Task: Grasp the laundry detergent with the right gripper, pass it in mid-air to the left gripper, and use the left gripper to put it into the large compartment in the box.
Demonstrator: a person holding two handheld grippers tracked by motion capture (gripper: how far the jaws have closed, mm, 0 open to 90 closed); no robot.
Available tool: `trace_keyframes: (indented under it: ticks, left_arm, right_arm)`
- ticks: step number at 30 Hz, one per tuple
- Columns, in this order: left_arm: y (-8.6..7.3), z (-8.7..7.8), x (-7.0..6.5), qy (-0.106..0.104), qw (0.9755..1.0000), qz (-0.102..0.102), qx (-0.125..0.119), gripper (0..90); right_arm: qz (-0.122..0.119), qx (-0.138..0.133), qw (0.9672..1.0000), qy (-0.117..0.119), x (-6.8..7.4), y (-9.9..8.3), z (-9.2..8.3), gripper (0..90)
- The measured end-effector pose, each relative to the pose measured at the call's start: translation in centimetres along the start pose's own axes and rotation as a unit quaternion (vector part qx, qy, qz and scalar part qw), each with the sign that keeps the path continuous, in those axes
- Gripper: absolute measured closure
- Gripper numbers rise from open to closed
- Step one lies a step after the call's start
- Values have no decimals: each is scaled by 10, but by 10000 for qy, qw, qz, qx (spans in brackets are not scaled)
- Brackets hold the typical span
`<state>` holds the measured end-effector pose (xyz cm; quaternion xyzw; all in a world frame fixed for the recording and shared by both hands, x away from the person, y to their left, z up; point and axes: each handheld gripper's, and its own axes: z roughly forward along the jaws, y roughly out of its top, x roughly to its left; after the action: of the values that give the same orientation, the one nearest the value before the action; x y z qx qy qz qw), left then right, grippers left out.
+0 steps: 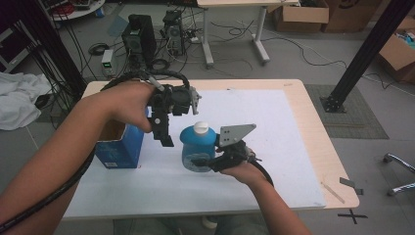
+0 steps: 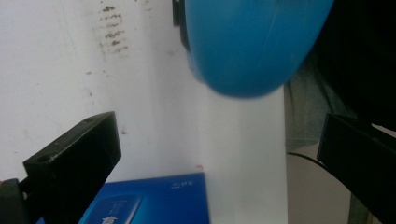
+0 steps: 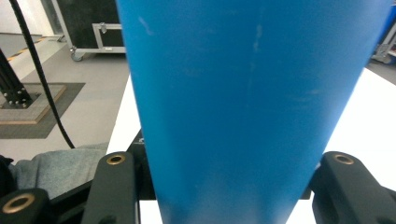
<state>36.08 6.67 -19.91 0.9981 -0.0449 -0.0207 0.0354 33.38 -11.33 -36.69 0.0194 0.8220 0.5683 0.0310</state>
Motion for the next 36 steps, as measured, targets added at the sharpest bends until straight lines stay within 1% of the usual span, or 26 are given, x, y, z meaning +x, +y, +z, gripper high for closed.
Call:
trace_keyframes:
  ticks: [4,8,16,19,24,28,32,36]
  left_arm:
    - [2,2,-3,-23,10000,15,-9,1]
    - [4,4,-5,-51,10000,49,17,1]
    - [5,9,-11,-81,9999,68,48,1]
    - [7,10,-13,-87,9999,76,70,1]
    - [10,14,-15,-84,9998,118,118,1]
    - [12,18,-15,-64,9997,195,160,1]
    - [13,22,-15,-53,9996,194,171,3]
    - [14,25,-15,-21,9995,169,255,6]
  right_arm:
    - [-32,50,10000,72,1,2,11,451]
    - [9,78,9999,120,0,2,24,452]
    - [45,75,9996,268,-2,2,39,453]
    - [80,41,9995,318,-2,3,43,452]
    - [75,28,9994,323,-3,4,46,452]
    - [73,34,9994,345,-3,6,47,452]
    - [17,28,9995,298,-2,7,49,452]
    - [-1,-12,9995,316,-2,9,50,452]
